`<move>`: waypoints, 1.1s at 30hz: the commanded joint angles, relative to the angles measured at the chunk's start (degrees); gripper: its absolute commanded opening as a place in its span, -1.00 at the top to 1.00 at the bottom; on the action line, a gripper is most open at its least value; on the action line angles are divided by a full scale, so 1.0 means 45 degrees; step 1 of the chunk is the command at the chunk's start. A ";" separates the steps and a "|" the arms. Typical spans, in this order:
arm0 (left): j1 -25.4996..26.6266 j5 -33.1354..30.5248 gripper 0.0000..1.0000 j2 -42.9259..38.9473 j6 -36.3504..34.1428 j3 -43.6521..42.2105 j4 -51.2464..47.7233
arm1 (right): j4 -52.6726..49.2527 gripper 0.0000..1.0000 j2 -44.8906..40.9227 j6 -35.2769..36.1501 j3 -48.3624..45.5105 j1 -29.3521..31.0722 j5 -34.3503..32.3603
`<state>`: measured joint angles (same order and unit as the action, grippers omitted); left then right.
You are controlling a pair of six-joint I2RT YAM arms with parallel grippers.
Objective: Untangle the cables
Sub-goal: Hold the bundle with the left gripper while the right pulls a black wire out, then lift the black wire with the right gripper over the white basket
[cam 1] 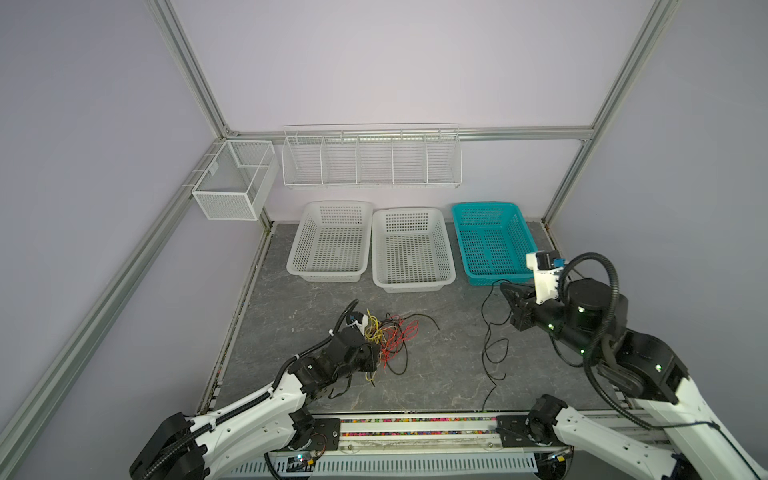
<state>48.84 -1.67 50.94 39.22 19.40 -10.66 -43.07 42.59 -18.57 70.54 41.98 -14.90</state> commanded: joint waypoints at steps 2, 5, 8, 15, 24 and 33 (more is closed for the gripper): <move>-0.0228 -0.0793 1.00 0.0670 -0.0212 0.0260 -0.0767 | -0.0649 0.87 -0.0069 0.0821 0.2162 -0.0059 -0.0928; -0.0370 -0.0876 1.00 0.1187 0.0060 0.0260 -0.0574 | -0.1235 0.87 0.0600 0.1249 0.3683 -0.0061 -0.1005; -0.0368 -0.0779 1.00 0.1451 0.0118 0.0289 -0.0227 | -0.1308 0.87 0.1355 0.1588 0.4871 -0.0068 -0.1025; -0.0371 -0.1252 1.00 0.1166 0.0269 0.0256 -0.0122 | -0.1205 0.87 0.3797 0.2135 0.7781 -0.0070 -0.0207; -0.0366 -0.2003 1.00 -0.0687 0.0850 -0.1410 0.1554 | -0.1327 0.87 0.7088 0.2841 1.1213 -0.0244 0.0283; -0.0365 -0.1621 1.00 -0.1218 0.0743 -0.2123 0.2072 | -0.1046 0.87 1.0186 0.2597 1.4214 -0.1063 0.1742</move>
<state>47.51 -9.37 45.45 42.83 10.31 -4.40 -49.47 85.12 -7.27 131.17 38.35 -10.59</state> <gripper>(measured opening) 0.060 0.069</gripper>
